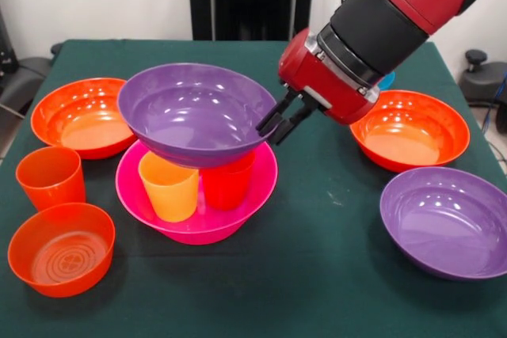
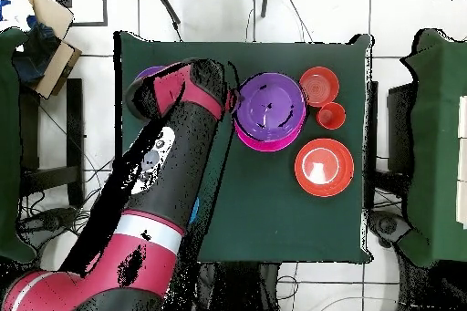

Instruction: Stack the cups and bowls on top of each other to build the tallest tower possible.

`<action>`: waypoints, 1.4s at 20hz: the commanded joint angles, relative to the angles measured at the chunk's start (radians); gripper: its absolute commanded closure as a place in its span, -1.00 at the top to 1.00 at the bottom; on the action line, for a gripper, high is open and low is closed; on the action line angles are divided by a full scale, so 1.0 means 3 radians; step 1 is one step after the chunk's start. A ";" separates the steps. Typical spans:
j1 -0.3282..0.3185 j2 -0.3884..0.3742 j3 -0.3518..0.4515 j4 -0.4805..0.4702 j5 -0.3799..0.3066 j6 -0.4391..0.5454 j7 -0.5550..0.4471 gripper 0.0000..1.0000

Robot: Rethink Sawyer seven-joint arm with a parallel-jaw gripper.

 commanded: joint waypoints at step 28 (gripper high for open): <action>-0.0472 -0.0098 0.0918 0.0687 0.0232 -0.0538 -0.0117 -1.00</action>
